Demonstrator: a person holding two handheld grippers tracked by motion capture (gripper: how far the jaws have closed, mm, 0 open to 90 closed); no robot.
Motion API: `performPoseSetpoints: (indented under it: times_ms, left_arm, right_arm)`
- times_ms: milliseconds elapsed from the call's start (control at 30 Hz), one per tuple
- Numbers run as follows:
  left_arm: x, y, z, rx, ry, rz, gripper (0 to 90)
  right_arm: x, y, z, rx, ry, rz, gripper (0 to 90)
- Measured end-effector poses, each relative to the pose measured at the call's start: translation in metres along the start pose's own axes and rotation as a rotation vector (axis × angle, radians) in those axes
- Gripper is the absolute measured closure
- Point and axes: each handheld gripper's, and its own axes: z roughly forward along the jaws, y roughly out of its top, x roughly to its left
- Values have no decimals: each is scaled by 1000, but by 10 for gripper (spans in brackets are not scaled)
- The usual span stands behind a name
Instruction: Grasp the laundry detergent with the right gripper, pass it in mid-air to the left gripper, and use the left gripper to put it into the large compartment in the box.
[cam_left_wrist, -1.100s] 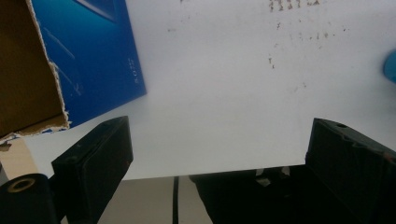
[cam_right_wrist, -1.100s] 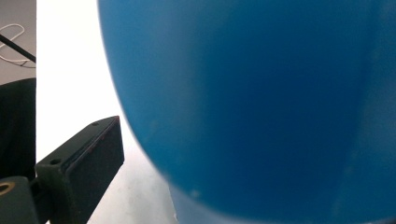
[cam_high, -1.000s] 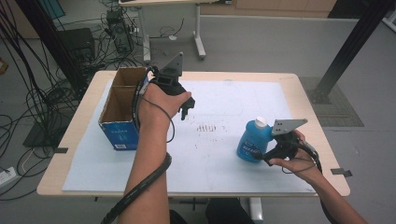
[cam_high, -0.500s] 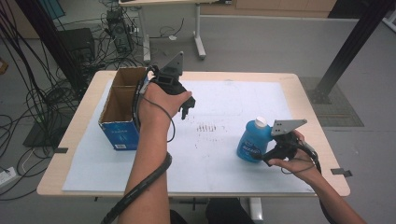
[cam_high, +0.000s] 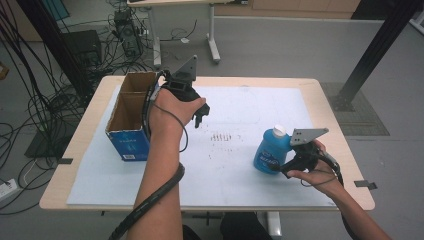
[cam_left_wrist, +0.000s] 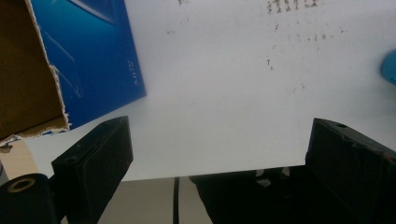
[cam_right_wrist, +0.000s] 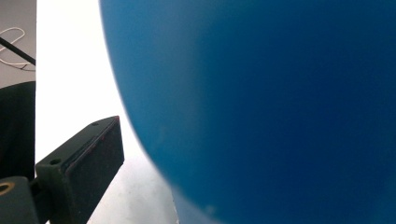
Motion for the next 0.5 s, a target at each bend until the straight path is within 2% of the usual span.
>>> performPoseSetpoints:
  times_ms: [500]
  left_arm:
    - [-1,0,-1,2,2,4,76]
  right_arm:
    - [-1,-1,2,-3,-2,4,24]
